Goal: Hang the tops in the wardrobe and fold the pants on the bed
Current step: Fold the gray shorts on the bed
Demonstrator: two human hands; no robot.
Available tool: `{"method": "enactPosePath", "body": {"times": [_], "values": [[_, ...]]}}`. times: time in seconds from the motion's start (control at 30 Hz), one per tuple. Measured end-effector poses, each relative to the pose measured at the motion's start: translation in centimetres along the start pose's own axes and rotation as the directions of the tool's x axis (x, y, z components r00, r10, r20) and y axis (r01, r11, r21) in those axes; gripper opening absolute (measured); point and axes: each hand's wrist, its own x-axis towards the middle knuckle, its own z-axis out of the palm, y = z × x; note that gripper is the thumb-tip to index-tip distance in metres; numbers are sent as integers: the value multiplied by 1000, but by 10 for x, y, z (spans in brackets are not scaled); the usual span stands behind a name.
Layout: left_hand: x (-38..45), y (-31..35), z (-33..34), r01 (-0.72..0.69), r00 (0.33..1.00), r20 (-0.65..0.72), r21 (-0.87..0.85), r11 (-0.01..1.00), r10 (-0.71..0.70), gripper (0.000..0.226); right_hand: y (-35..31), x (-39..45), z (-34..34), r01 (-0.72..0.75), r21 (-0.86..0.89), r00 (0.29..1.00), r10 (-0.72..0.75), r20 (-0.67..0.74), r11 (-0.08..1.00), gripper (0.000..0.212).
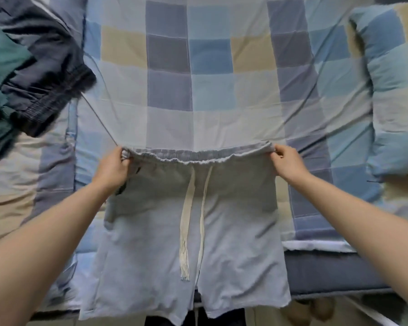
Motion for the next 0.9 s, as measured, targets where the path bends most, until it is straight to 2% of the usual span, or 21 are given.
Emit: {"method": "enactPosePath", "body": {"times": [0.03,0.1,0.2,0.27,0.37,0.43,0.5,0.53,0.6,0.67,0.73,0.8,0.9], "values": [[9,-2,3,53,999,12,-161,986,-51,15,0,6,4,-50,101,999,51,-8,994,21],[25,0,3,155,988,52,-424,892,-147,11,-6,15,6,-119,306,993,119,19,944,18],[48,17,-15,213,976,83,-578,788,-203,15,-21,30,-4,-67,369,998,70,7,927,19],[70,31,-32,186,981,57,-556,810,-186,21,-35,50,-12,7,308,999,6,-40,951,19],[111,54,-59,9,978,-196,-302,953,-71,11,-67,92,-29,133,258,982,-91,-167,957,28],[133,74,-70,-63,952,-306,-150,987,14,34,-87,121,-36,211,146,955,-172,-241,966,13],[133,91,-63,-86,967,-250,-101,991,59,54,-97,138,-32,209,-105,933,-230,-276,972,31],[126,92,-50,-79,977,-201,-63,995,65,57,-97,135,-23,216,-186,930,-260,-261,958,37],[100,87,-10,-64,995,-71,1,998,64,43,-89,118,7,299,-275,920,-353,-172,914,40],[56,73,38,-54,991,126,26,998,51,27,-71,86,46,440,-289,893,-448,43,850,37],[10,59,79,-4,949,315,14,1000,-1,19,-49,50,84,557,-260,824,-488,286,788,35],[-34,44,112,48,890,452,47,998,-64,17,-28,18,113,634,-235,737,-485,470,736,40],[-70,25,147,118,820,559,47,992,-124,18,-13,-17,141,715,-216,620,-461,635,665,51]]}}
